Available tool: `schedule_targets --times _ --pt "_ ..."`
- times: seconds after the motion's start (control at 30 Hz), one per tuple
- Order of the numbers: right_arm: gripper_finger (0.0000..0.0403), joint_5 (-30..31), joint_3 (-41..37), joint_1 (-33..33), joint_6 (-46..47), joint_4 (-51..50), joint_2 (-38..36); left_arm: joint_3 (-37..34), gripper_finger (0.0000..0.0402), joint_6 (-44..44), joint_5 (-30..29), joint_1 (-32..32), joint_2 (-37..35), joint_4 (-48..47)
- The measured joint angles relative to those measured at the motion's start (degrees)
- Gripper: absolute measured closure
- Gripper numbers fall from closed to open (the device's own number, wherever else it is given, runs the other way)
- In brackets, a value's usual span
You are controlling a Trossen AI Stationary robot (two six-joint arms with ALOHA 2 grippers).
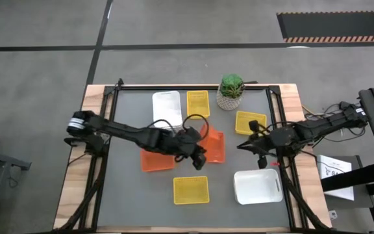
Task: Stack baskets by color
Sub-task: Stack the left orange bin on top of the right orange bin, then stack the bottom yellow bin on top of the top right yellow bin
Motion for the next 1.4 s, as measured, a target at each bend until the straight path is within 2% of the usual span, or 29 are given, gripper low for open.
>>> schedule_targets --times 0.33,0.9,1.07,1.2,1.33,1.4 --pt "0.0394 -0.04 0.04 0.00 3.59 0.01 -3.22 1.80 0.0399 -4.70 2.27 3.74 3.66 -0.45" --pt "0.0394 -0.09 0.04 0.00 5.28 -0.40 -1.30 1.81 0.0308 -4.30 3.78 5.04 3.52 1.69" --pt "0.0394 -0.13 -0.51 0.00 8.02 -0.32 -1.30 1.78 0.0304 5.63 6.03 5.04 2.33 1.41" --pt "0.0394 -0.13 -2.07 0.00 9.20 -0.03 -1.14 1.02 0.0304 21.01 8.03 4.13 -0.42 0.98" --pt "0.0394 -0.13 -3.03 0.00 9.81 1.05 -0.53 -2.78 0.0304 39.59 9.53 1.05 -4.05 -0.94" --pt "0.0394 -0.11 -3.51 0.00 10.78 3.17 -0.17 -5.58 0.0304 45.90 10.58 -0.46 -6.26 -2.60"
